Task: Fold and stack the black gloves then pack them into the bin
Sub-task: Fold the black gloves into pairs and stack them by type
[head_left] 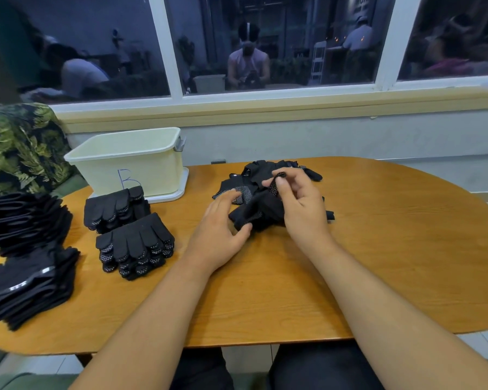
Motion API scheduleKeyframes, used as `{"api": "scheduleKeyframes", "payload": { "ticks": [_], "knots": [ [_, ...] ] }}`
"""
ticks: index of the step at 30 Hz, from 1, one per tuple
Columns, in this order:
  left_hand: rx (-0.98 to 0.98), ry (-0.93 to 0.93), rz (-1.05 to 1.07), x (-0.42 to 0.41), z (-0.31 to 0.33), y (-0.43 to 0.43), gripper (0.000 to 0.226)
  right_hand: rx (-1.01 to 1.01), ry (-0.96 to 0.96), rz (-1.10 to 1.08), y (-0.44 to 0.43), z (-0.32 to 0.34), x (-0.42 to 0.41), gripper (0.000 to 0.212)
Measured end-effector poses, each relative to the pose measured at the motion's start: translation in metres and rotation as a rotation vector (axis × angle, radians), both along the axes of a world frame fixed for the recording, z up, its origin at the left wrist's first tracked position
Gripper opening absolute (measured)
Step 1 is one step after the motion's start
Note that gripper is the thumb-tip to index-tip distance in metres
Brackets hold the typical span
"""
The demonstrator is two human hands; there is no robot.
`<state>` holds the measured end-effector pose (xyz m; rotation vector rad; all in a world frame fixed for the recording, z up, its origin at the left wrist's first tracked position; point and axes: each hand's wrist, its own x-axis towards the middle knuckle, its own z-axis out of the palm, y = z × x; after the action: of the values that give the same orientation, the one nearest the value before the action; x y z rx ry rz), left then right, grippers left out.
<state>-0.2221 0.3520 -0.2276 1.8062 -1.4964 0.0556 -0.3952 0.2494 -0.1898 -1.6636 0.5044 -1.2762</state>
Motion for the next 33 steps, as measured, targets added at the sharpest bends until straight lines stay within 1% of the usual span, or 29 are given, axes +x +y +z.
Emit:
{"api": "scheduleKeyframes", "payload": {
  "ticks": [2, 4, 5, 6, 7, 9, 10, 11, 12, 14, 16, 18, 19, 21, 24, 25, 27, 29, 30, 32, 33],
  "knots": [
    [-0.035, 0.026, -0.076, -0.002, 0.003, 0.006, 0.055, 0.105, -0.057, 0.030, 0.001, -0.004, -0.007, 0.016],
    [-0.066, 0.055, -0.135, -0.010, 0.004, 0.014, 0.030, 0.197, -0.108, 0.075, 0.003, -0.008, -0.014, 0.015],
    [-0.084, 0.114, -0.149, -0.013, 0.004, 0.018, 0.015, 0.242, -0.134, 0.104, 0.004, -0.010, -0.018, 0.014],
    [-0.087, 0.222, -0.182, -0.016, 0.003, 0.023, 0.004, 0.287, -0.150, 0.135, 0.006, -0.010, -0.023, 0.014],
    [-0.081, 0.353, -0.221, -0.016, 0.001, 0.028, 0.012, 0.335, -0.148, 0.168, 0.008, -0.009, -0.027, 0.014],
    [-0.040, 0.633, -0.337, -0.018, 0.003, 0.039, 0.034, 0.450, -0.105, 0.236, 0.011, -0.011, -0.033, 0.015],
    [0.003, 0.716, -0.360, -0.020, 0.006, 0.043, 0.042, 0.513, -0.075, 0.274, 0.011, -0.013, -0.035, 0.015],
    [0.050, 0.727, -0.335, -0.022, 0.010, 0.046, 0.047, 0.575, -0.046, 0.306, 0.011, -0.015, -0.035, 0.016],
    [0.091, 0.676, -0.258, -0.024, 0.011, 0.046, 0.049, 0.635, -0.015, 0.319, 0.010, -0.017, -0.034, 0.017],
    [0.104, 0.468, -0.022, -0.022, 0.006, 0.040, 0.050, 0.688, 0.088, 0.249, 0.007, -0.025, -0.030, 0.024],
    [0.096, 0.316, 0.152, -0.015, -0.004, 0.036, 0.047, 0.629, 0.194, 0.137, 0.005, -0.034, -0.027, 0.037],
    [0.095, 0.254, 0.221, -0.012, -0.008, 0.033, 0.031, 0.522, 0.247, 0.079, 0.005, -0.041, -0.025, 0.042],
    [0.090, 0.250, 0.220, -0.011, -0.007, 0.033, 0.022, 0.455, 0.288, 0.047, 0.006, -0.042, -0.025, 0.042],
    [0.099, 0.256, 0.129, -0.011, -0.007, 0.036, 0.007, 0.295, 0.401, -0.019, 0.008, -0.042, -0.025, 0.041],
    [0.189, 0.145, -0.057, -0.009, -0.009, 0.046, 0.024, 0.013, 0.525, -0.080, 0.015, -0.040, -0.029, 0.043],
    [0.211, 0.106, -0.088, -0.008, -0.011, 0.048, 0.026, -0.055, 0.535, -0.081, 0.017, -0.041, -0.030, 0.043],
    [0.217, 0.054, -0.104, -0.008, -0.012, 0.048, 0.026, -0.114, 0.556, -0.035, 0.019, -0.043, -0.032, 0.041],
    [0.213, 0.077, -0.099, -0.007, -0.011, 0.048, 0.023, -0.162, 0.645, 0.015, 0.021, -0.044, -0.033, 0.039],
    [0.213, 0.116, -0.105, -0.007, -0.010, 0.049, 0.021, -0.190, 0.691, 0.029, 0.023, -0.044, -0.033, 0.038],
    [0.213, 0.200, -0.146, -0.009, -0.008, 0.053, 0.022, -0.212, 0.725, 0.051, 0.025, -0.043, -0.034, 0.040],
    [0.216, 0.212, -0.182, -0.012, -0.006, 0.057, 0.022, -0.213, 0.722, 0.062, 0.026, -0.042, -0.034, 0.041]
  ]
}}
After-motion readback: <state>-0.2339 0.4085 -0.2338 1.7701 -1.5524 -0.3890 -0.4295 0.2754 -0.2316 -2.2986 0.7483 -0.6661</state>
